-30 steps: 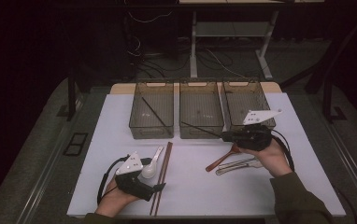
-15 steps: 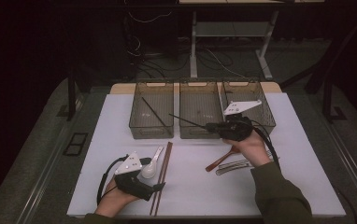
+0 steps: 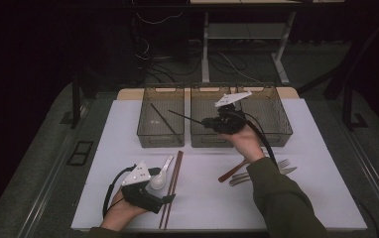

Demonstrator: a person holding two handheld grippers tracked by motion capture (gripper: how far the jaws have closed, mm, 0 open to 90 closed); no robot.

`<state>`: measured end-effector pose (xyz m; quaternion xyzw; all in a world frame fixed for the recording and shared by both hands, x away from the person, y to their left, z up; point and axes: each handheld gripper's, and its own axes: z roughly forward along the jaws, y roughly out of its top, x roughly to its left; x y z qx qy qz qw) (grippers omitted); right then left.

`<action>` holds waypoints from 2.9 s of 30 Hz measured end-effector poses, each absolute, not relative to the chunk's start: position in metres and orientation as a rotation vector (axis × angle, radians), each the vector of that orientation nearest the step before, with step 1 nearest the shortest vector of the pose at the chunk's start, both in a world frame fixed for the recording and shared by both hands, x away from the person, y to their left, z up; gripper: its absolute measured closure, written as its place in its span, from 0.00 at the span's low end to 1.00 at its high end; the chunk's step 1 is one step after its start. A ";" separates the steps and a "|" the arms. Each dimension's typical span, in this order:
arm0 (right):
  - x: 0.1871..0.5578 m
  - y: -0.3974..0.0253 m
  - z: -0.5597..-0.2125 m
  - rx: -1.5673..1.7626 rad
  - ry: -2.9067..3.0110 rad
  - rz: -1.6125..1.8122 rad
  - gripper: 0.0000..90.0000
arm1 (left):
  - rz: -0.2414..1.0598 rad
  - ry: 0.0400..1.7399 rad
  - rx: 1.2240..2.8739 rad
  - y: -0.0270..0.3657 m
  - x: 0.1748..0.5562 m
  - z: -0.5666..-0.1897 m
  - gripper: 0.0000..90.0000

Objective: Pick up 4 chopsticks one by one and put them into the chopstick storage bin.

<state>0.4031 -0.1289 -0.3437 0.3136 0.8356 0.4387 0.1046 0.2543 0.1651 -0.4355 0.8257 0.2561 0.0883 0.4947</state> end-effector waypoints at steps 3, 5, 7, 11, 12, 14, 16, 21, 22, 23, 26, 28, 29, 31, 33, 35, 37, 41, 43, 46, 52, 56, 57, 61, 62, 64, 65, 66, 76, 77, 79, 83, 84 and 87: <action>0.413 -0.115 -0.344 0.925 2.465 1.282 0.95 | 0.214 0.619 1.997 0.165 0.254 -0.435 0.00; 0.419 -0.106 -0.344 0.927 2.471 1.266 0.95 | 0.214 0.614 1.997 0.165 0.254 -0.435 0.00; 0.425 -0.097 -0.345 0.931 2.477 1.257 0.95 | 0.215 0.613 1.994 0.165 0.254 -0.435 0.00; 0.437 -0.079 -0.347 0.939 2.483 1.228 0.95 | 0.215 0.610 1.998 0.165 0.254 -0.435 0.00; 0.439 -0.074 -0.347 0.943 2.484 1.220 0.95 | 0.216 0.611 1.996 0.165 0.254 -0.435 0.00; 0.444 -0.066 -0.349 0.944 2.487 1.206 0.95 | 0.215 0.611 1.993 0.165 0.254 -0.435 0.00; 0.449 -0.057 -0.352 0.954 2.491 1.187 0.95 | 0.217 0.611 1.991 0.165 0.254 -0.434 0.00; 0.461 -0.036 -0.359 0.994 2.494 1.131 0.95 | 0.213 0.609 1.991 0.164 0.254 -0.434 0.00; 0.463 -0.033 -0.361 1.002 2.492 1.120 0.95 | 0.214 0.608 1.990 0.164 0.254 -0.434 0.00; 0.465 -0.030 -0.362 1.006 2.493 1.115 0.95 | 0.213 0.607 1.990 0.164 0.254 -0.434 0.00; 0.471 -0.022 -0.367 1.029 2.489 1.092 0.95 | 0.209 0.604 1.989 0.163 0.254 -0.434 0.00; 0.475 -0.019 -0.370 1.045 2.481 1.075 0.95 | 0.206 0.605 1.988 0.163 0.254 -0.434 0.00; 0.477 -0.017 -0.371 1.053 2.481 1.071 0.95 | 0.206 0.605 1.988 0.163 0.254 -0.434 0.00; 0.480 -0.013 -0.374 1.073 2.478 1.057 0.95 | 0.205 0.605 1.986 0.163 0.255 -0.434 0.00; 0.483 -0.009 -0.375 1.081 2.471 1.037 0.94 | 0.206 0.604 1.988 0.162 0.255 -0.434 0.00; 0.484 -0.004 -0.376 1.078 2.473 1.029 0.94 | 0.205 0.600 1.989 0.161 0.255 -0.434 0.00; 0.485 0.000 -0.376 1.073 2.470 1.011 0.94 | 0.205 0.598 1.991 0.161 0.255 -0.434 0.00; 0.486 0.001 -0.376 1.059 2.460 1.033 0.83 | 0.205 0.599 1.989 0.162 0.255 -0.434 0.00; 0.485 0.000 -0.374 1.053 2.461 1.052 0.78 | 0.206 0.598 1.990 0.162 0.255 -0.434 0.00; 0.485 -0.003 -0.371 1.053 2.474 1.085 0.72 | 0.205 0.597 1.990 0.161 0.255 -0.434 0.00; 0.480 -0.007 -0.365 1.061 2.508 1.167 0.53 | 0.205 0.598 1.994 0.161 0.255 -0.435 0.00; 0.473 -0.012 -0.361 1.040 2.513 1.209 0.44 | 0.209 0.599 1.993 0.162 0.256 -0.435 0.00; 0.471 -0.014 -0.359 1.026 2.509 1.217 0.43 | 0.210 0.599 1.994 0.162 0.256 -0.435 0.00; 0.463 -0.023 -0.355 0.993 2.490 1.254 0.36 | 0.208 0.605 1.994 0.162 0.255 -0.435 0.00; 0.460 -0.027 -0.354 0.983 2.482 1.256 0.34 | 0.208 0.605 1.995 0.162 0.255 -0.435 0.00; 0.455 -0.034 -0.353 0.969 2.485 1.274 0.31 | 0.209 0.608 1.995 0.162 0.255 -0.435 0.00; 0.453 -0.038 -0.353 0.961 2.495 1.273 0.30 | 0.212 0.605 1.997 0.163 0.256 -0.435 0.00; 0.450 -0.042 -0.353 0.955 2.498 1.274 0.30 | 0.213 0.606 2.000 0.162 0.256 -0.435 0.00; 0.423 -0.089 -0.354 0.925 2.456 1.352 0.26 | 0.218 0.618 2.004 0.163 0.255 -0.436 0.00; 0.419 -0.093 -0.353 0.928 2.454 1.356 0.24 | 0.218 0.619 2.008 0.163 0.255 -0.436 0.00; 0.414 -0.101 -0.353 0.940 2.466 1.378 0.22 | 0.218 0.624 2.007 0.164 0.255 -0.436 0.00; 0.404 -0.116 -0.355 0.923 2.473 1.392 0.22 | 0.225 0.633 1.997 0.164 0.255 -0.436 0.00; 0.402 -0.120 -0.356 0.923 2.473 1.394 0.21 | 0.225 0.636 1.995 0.164 0.254 -0.436 0.00; 0.393 -0.130 -0.359 0.908 2.467 1.399 0.21 | 0.226 0.634 1.998 0.164 0.254 -0.435 0.00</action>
